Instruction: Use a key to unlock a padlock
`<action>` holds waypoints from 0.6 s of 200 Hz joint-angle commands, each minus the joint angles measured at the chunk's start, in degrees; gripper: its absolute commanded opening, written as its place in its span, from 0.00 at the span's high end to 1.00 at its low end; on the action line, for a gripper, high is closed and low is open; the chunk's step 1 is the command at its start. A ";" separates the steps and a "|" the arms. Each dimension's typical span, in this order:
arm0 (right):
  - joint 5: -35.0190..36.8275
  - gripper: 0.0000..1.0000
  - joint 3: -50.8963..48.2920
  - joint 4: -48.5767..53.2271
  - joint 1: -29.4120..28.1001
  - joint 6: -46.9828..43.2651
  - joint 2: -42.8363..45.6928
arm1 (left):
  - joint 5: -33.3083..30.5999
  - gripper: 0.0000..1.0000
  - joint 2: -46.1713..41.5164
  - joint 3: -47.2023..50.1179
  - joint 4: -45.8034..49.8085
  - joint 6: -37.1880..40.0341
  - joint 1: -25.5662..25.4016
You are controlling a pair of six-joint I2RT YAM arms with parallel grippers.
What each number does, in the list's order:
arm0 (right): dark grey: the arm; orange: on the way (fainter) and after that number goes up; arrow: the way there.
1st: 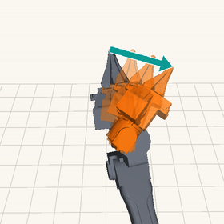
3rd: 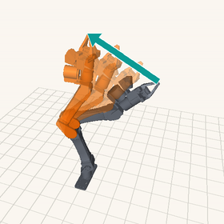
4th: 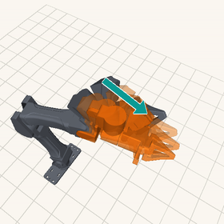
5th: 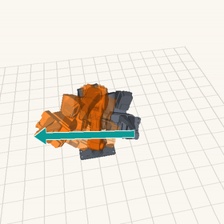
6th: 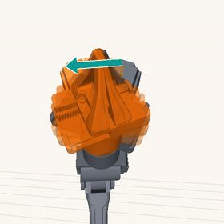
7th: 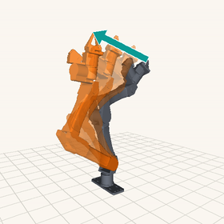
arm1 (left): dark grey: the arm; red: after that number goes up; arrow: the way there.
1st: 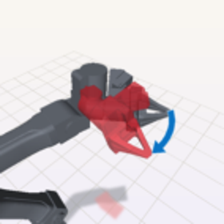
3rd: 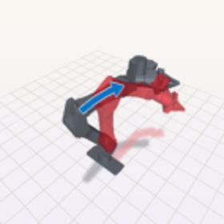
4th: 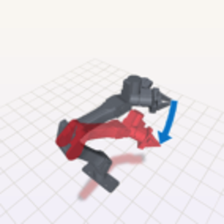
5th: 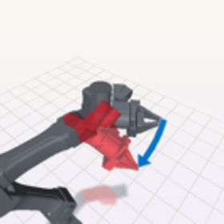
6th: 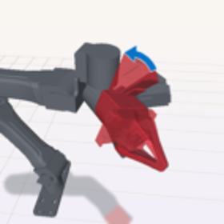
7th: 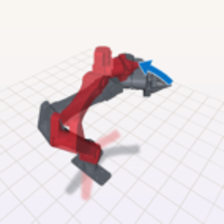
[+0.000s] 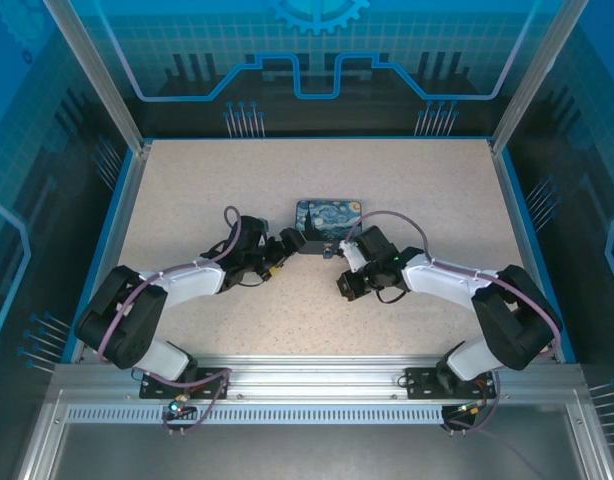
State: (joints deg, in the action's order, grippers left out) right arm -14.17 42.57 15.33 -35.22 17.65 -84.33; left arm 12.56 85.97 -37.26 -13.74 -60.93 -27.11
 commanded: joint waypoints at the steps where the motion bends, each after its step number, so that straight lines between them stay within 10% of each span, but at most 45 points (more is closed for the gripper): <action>1: -5.91 1.00 -1.05 -1.88 1.60 -2.23 3.29 | 3.78 0.01 1.95 -1.06 -4.80 -2.22 -1.36; 120: -8.90 1.00 -1.67 -1.09 5.67 -2.76 7.18 | 10.65 0.48 15.52 -5.53 -21.96 -9.33 -10.68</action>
State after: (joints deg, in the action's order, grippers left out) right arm -21.71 41.65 14.31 -30.41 15.81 -78.26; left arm 21.56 99.68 -41.01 -31.77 -69.17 -36.38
